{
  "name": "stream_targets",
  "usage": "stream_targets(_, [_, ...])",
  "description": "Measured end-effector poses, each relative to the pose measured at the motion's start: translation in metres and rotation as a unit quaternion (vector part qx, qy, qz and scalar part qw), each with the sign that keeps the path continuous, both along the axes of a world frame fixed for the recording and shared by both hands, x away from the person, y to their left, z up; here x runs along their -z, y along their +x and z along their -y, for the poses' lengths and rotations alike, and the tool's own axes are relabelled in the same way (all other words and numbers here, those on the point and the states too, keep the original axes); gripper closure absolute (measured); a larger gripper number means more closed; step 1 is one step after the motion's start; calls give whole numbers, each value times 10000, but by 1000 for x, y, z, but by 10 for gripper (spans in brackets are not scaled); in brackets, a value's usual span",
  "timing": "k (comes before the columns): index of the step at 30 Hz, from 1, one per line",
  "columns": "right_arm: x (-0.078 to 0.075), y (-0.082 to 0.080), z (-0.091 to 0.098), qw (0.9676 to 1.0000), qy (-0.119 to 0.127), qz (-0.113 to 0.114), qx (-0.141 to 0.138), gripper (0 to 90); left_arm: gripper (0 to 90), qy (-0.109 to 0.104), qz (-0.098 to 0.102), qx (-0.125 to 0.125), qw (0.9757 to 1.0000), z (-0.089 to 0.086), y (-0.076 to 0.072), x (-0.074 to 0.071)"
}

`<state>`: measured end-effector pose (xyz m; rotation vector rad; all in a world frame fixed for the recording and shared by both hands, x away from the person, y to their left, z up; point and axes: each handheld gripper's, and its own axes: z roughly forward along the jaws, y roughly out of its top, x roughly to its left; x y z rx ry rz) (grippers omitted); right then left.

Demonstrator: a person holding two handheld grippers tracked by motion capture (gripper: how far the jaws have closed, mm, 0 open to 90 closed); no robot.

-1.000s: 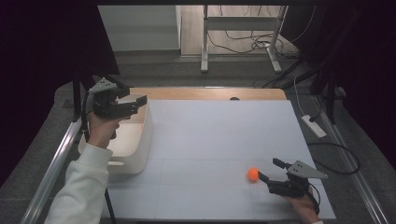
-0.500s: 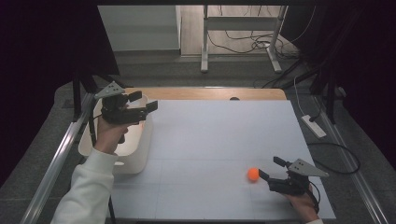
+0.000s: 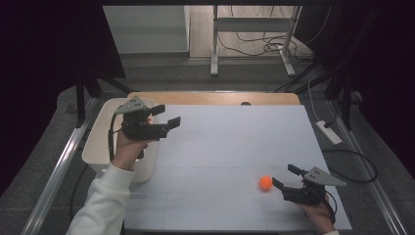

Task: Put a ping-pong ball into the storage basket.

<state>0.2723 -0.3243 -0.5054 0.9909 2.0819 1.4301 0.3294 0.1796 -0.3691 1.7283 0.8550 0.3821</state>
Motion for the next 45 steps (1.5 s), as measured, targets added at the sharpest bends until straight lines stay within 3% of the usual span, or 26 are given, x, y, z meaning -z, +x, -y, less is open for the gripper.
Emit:
stream_targets(13, [-1, 0, -2, 10000, -51, 4, -74, 179, 216, 49, 0, 269, 9996, 19, -12, 12])
stream_targets(19, [-1, 0, -3, 9999, -33, 27, -103, 179, 219, 101, -110, 462, 9988, 30, -15, 22])
stream_targets(40, [0, 2, -5, 9999, -61, 47, -146, 178, 218, 107, -206, 622, 9978, 55, -21, 49])
stream_targets(45, [0, 1, -5, 9998, -62, 71, -148, 179, 215, 200, -203, 798, 9964, 68, -23, 59])
